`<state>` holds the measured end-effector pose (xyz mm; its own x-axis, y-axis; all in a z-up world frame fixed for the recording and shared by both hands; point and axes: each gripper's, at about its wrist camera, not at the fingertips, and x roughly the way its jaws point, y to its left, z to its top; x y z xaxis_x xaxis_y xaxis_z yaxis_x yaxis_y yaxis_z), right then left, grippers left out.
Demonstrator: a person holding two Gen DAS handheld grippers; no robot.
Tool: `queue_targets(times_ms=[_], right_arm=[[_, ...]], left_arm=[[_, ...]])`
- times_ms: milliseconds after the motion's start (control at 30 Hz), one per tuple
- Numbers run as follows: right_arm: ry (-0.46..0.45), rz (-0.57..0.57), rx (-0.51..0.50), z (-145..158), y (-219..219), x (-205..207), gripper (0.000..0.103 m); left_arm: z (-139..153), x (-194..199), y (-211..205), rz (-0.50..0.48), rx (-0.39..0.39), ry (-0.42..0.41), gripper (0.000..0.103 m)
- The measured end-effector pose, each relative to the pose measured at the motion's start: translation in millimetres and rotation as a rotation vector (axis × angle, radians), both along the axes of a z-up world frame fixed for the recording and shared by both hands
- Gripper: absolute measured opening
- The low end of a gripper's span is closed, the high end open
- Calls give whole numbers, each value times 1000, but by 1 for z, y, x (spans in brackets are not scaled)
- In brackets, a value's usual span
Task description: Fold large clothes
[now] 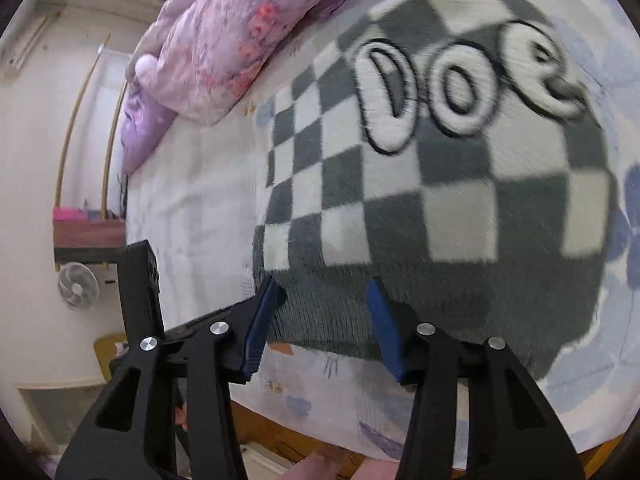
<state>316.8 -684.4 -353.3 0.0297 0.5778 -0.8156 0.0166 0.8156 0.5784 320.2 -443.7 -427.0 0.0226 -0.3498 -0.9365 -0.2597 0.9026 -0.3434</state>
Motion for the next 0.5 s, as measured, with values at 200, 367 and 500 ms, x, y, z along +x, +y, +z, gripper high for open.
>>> queue_targets(times_ms=[200, 367, 500], right_arm=[[30, 217, -62, -21, 35, 16, 45], [146, 195, -200, -111, 35, 24, 17], [187, 136, -145, -86, 13, 26, 17]], left_arm=[[-76, 16, -12, -24, 63, 93, 14], [-93, 21, -27, -22, 117, 99, 23], [-62, 14, -27, -124, 155, 93, 56]])
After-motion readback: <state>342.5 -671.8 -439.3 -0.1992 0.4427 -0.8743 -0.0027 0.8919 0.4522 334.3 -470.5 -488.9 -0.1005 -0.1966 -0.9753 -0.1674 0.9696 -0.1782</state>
